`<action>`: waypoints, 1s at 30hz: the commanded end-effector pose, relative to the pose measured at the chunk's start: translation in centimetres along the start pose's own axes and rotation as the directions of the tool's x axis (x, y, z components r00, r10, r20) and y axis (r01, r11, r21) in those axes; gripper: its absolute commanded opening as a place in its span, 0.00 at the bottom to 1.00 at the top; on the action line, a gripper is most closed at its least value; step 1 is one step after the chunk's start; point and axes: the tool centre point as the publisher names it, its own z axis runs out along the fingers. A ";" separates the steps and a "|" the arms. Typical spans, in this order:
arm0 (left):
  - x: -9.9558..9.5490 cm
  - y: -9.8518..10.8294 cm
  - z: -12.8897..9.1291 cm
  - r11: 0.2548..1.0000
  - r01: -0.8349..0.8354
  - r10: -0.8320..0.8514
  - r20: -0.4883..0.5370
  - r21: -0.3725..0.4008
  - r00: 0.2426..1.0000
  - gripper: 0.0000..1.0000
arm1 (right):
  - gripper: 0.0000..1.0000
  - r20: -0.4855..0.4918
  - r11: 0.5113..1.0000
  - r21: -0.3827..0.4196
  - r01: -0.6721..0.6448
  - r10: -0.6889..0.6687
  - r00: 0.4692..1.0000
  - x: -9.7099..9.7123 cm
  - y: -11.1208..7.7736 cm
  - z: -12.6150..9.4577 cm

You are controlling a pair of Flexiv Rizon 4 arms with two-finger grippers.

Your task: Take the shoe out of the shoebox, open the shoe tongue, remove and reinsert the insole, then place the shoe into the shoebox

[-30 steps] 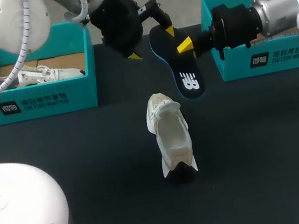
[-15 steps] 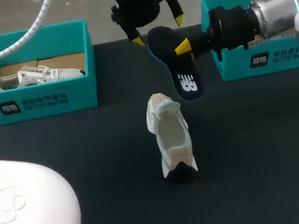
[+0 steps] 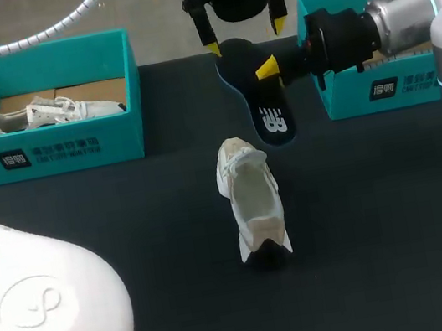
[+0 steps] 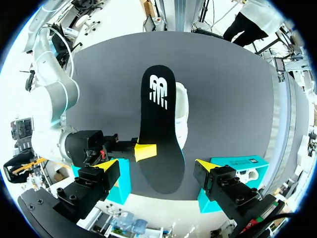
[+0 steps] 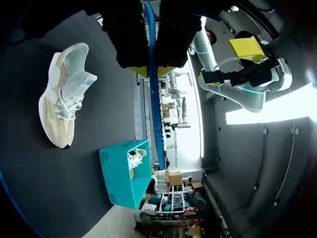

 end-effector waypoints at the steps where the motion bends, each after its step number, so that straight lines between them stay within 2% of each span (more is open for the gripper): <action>1: -0.4 0.2 0.1 1.000 -0.011 0.012 -0.038 0.014 0.999 1.00 | 0.00 -0.002 1.000 -0.008 -0.001 0.001 1.000 0.0 -0.3 -0.2; 30: -0.3 -0.1 0.9 0.999 -0.022 0.022 -0.015 0.026 1.000 1.00 | 0.00 -0.006 1.000 -0.014 -0.001 0.001 1.000 -0.2 -0.4 -0.7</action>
